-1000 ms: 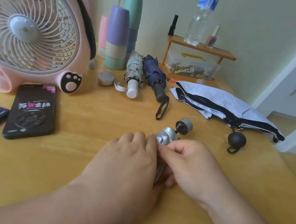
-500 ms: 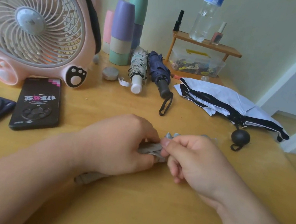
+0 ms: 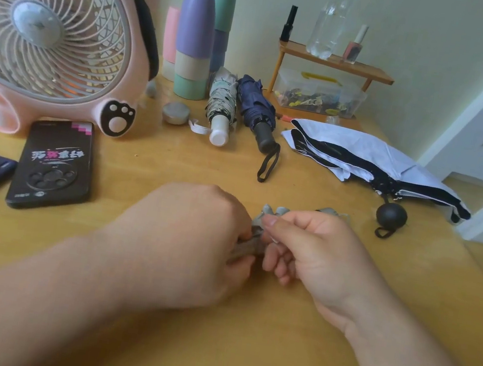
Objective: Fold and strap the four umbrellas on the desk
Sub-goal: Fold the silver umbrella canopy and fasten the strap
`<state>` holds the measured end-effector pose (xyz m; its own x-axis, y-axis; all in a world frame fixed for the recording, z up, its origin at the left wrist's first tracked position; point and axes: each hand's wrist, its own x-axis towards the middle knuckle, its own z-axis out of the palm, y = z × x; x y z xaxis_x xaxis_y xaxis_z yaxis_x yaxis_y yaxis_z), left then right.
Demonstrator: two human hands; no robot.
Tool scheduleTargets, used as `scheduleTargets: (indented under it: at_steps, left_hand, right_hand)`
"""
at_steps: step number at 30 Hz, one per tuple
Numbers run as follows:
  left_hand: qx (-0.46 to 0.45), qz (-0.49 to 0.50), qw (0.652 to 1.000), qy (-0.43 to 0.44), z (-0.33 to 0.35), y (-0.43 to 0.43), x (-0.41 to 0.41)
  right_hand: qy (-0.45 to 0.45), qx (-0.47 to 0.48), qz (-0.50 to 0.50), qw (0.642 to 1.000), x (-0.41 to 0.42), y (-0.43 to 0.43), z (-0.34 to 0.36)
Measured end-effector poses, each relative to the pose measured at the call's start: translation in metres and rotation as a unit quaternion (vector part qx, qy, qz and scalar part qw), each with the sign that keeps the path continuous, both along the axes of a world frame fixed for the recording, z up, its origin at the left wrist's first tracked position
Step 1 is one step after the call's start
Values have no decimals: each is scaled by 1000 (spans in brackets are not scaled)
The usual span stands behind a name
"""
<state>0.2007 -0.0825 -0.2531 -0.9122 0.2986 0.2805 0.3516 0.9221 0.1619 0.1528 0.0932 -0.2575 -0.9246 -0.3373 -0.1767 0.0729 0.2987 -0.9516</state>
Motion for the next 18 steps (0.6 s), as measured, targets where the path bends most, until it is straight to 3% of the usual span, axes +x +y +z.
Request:
scheduleTargets:
  at_steps: [8,13,18]
  left_hand:
    - [149,57,983,88,-14,10,-6]
    - [97,-13,988,123,-20,9,-9]
    - [78,-35,993,81,-20,1,-7]
  right_hand:
    - [5,18,9,1000,-1,0,1]
    - [28,89,36,995,-4,6,4]
    - [4,117,76,990,-3,10,7]
